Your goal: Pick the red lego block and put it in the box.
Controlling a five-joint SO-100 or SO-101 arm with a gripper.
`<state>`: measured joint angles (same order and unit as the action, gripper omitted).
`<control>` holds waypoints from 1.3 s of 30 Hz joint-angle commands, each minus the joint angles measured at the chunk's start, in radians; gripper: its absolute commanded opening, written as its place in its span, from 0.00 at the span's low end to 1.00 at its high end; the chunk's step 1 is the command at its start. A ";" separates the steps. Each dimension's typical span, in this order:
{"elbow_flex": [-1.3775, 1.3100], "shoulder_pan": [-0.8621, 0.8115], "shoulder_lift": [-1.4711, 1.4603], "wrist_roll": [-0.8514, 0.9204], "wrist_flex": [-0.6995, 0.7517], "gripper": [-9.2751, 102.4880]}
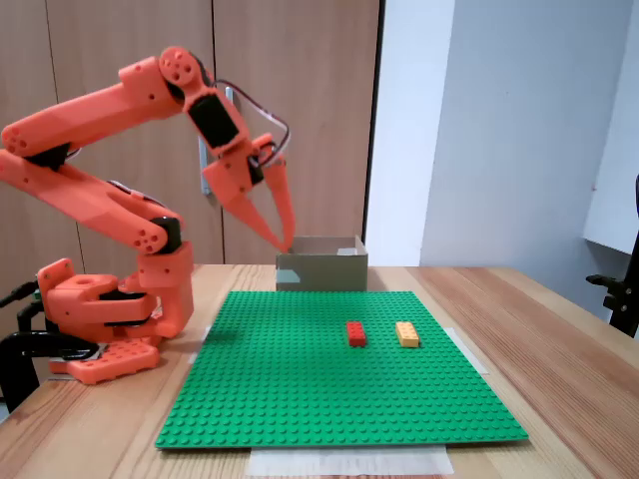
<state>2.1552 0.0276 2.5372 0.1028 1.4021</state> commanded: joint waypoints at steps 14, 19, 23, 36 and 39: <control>-0.316 0.025 -0.483 -0.075 -0.091 0.07; -0.353 0.035 -0.528 -0.083 -0.087 0.07; -0.344 0.026 -0.528 -0.074 -0.077 0.07; -0.206 -0.018 -0.526 -0.041 -0.209 0.07; -0.186 0.002 -0.528 -0.044 -0.224 0.07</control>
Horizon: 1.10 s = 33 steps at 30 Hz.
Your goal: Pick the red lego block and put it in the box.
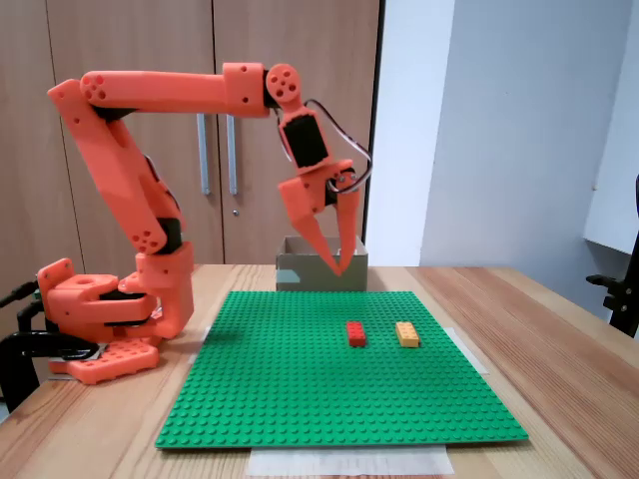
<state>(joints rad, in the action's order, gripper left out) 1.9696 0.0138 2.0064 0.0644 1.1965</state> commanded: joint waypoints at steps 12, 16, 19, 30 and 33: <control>0.098 0.003 0.003 0.005 -0.129 0.07; 0.097 -0.008 -0.029 0.015 -0.149 0.07; 0.020 -0.021 -0.112 0.017 -0.103 0.07; 0.005 -0.035 -0.146 0.008 -0.127 0.07; -0.005 -0.035 -0.169 -0.002 -0.132 0.07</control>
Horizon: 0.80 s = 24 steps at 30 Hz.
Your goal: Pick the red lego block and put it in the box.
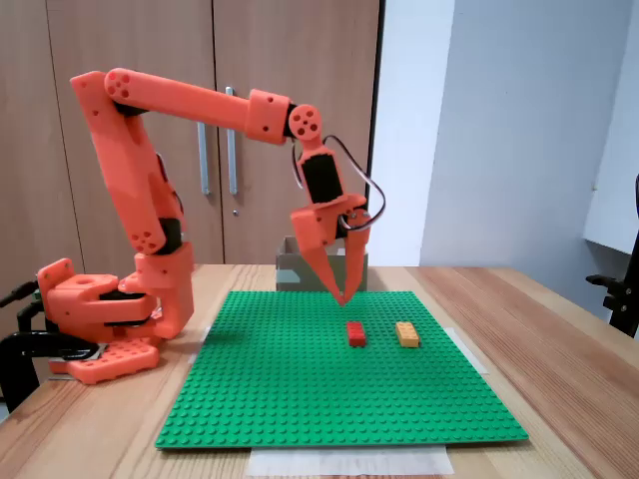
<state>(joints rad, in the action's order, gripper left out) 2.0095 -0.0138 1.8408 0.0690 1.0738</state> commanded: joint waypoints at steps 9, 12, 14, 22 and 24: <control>-0.046 0.005 -0.035 -0.032 -0.044 0.07; -0.046 0.000 -0.041 -0.032 -0.060 0.07; -0.049 -0.002 -0.052 -0.034 -0.069 0.07; -0.061 0.018 -0.081 -0.049 -0.078 0.07; -0.067 0.032 -0.089 -0.052 -0.074 0.07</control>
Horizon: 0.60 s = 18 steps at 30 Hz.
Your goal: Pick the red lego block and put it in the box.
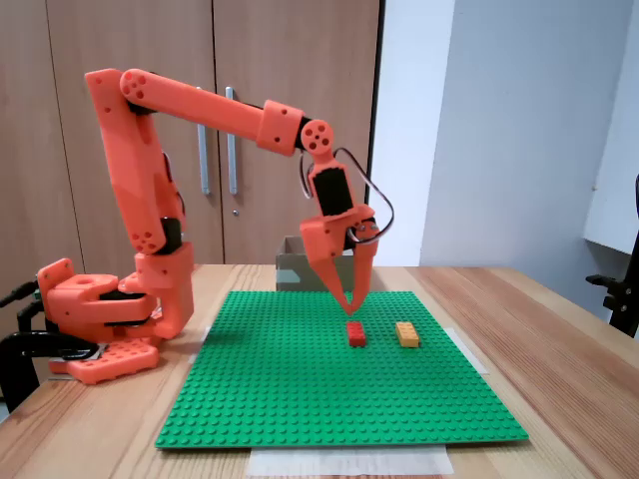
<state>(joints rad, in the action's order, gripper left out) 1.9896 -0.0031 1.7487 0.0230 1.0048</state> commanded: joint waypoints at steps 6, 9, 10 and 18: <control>-0.063 0.046 -0.009 -0.023 0.002 0.07; -0.063 0.060 -0.011 -0.037 -0.008 0.07; -0.066 0.064 -0.012 -0.040 -0.006 0.07; -0.067 0.066 -0.018 -0.048 -0.020 0.07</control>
<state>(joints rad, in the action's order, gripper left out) 1.9620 0.0660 1.7303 -0.0230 0.9986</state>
